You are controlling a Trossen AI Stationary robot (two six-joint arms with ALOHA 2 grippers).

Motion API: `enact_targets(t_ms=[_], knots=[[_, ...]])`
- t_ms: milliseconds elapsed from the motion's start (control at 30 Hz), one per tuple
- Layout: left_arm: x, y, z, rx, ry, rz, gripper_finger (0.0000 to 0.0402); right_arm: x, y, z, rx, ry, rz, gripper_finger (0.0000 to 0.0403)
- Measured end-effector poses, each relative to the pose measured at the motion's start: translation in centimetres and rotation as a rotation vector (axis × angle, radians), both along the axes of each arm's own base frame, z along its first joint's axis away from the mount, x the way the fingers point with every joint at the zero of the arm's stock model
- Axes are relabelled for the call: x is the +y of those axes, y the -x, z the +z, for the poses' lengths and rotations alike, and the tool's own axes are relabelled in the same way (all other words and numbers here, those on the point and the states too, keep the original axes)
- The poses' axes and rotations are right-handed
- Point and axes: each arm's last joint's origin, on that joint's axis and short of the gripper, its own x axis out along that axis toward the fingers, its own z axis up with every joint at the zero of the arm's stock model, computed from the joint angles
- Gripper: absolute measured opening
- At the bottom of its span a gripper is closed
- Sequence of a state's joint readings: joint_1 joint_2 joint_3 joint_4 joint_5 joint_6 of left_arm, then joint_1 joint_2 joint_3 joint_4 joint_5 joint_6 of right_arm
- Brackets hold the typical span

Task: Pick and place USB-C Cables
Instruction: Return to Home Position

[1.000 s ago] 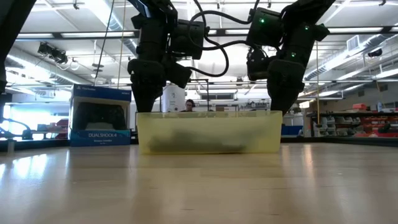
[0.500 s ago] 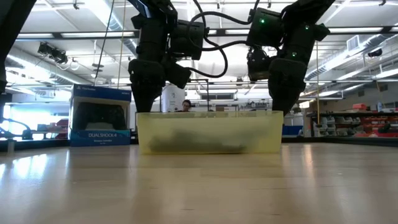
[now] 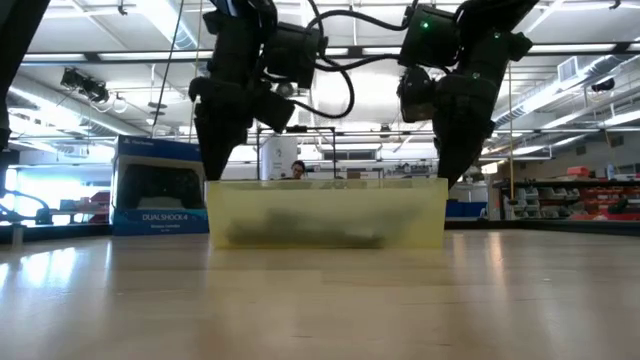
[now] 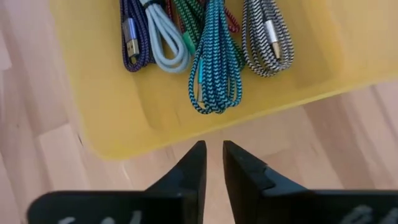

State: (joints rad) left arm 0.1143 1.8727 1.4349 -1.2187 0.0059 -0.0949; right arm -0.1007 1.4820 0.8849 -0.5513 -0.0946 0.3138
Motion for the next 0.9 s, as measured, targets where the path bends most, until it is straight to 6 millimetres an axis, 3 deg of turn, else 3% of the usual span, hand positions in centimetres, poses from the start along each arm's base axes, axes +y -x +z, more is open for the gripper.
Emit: enact_targets(t_ms=[200,300,567,733,900], knots=[[-0.1,0.7,1.7,-0.05,-0.008,0.03,0.0014,-0.6,1.0,1.3,-0.024,0.008,-0.017,0.0062],[-0.1,0.9,3.5,-0.166,-0.02,0.069,0.0014,-0.7,1.6,2.6,-0.077,-0.005,-0.004,0.0062],[-0.7,1.0,11.5,-0.784,-0.035,0.138,0.0013,-0.4,3.6,8.1,-0.285,-0.028,0.03,0.006],[-1.8,2.8,16.4,-1.078,-0.038,0.11,0.0013,0.1,6.5,12.2,-0.408,-0.014,0.039,0.0053],[-2.8,4.8,18.6,-1.166,-0.154,0.131,0.0013,0.6,10.3,14.5,-0.487,0.027,0.035,0.0037]])
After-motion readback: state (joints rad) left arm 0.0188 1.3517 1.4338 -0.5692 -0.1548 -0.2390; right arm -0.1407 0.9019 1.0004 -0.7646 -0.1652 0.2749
